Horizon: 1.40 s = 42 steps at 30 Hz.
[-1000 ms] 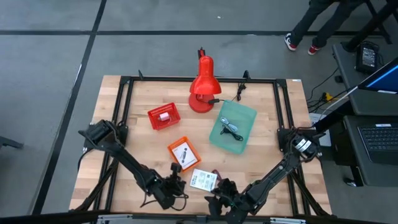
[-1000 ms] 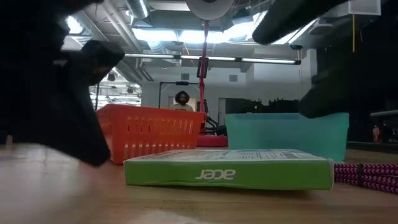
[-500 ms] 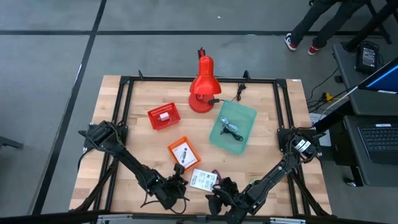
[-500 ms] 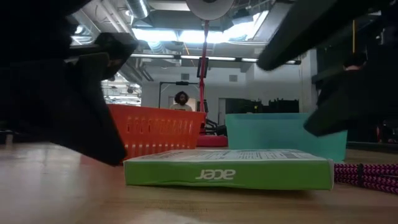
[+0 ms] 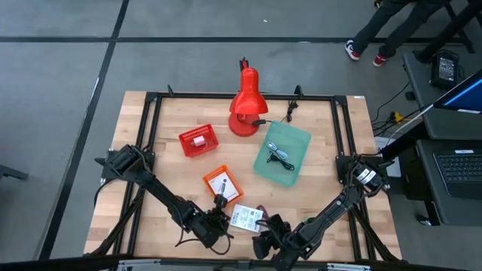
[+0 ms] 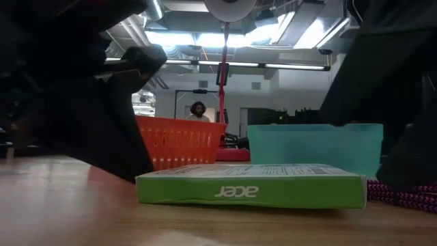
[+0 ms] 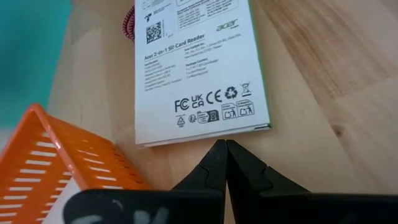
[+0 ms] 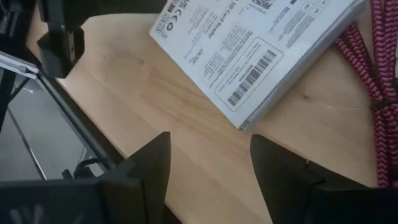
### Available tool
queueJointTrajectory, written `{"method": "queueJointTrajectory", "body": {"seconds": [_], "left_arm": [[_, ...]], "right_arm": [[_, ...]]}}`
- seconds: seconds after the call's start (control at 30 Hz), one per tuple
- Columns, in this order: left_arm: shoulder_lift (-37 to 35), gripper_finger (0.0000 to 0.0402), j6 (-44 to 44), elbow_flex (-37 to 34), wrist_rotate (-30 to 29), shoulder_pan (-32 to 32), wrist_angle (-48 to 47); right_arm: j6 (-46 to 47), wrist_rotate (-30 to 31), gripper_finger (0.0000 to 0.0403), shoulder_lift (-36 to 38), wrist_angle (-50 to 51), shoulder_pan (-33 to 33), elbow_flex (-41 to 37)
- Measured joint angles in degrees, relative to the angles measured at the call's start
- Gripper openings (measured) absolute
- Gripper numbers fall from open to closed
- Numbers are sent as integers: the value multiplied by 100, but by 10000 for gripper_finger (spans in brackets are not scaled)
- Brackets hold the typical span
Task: Pick and place items into bin
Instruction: Put the white card reader box into the orange bin
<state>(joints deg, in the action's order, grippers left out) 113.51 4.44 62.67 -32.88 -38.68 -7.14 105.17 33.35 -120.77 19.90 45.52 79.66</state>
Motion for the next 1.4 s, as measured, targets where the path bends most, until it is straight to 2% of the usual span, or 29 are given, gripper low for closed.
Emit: {"method": "queueJointTrajectory", "body": {"seconds": [0.3,0.77,1.03,1.4], "left_arm": [[0,2,-29,-2,-1,-4,9],[-7,2,-76,-4,10,11,10],[-7,2,-185,-4,208,133,22],[-7,2,-718,-17,664,292,642]], "right_arm": [[412,-5,200,0,550,-40,0],[411,145,200,-358,211,-243,22],[541,108,200,-375,212,-251,15],[550,268,200,-380,214,-251,4]]}}
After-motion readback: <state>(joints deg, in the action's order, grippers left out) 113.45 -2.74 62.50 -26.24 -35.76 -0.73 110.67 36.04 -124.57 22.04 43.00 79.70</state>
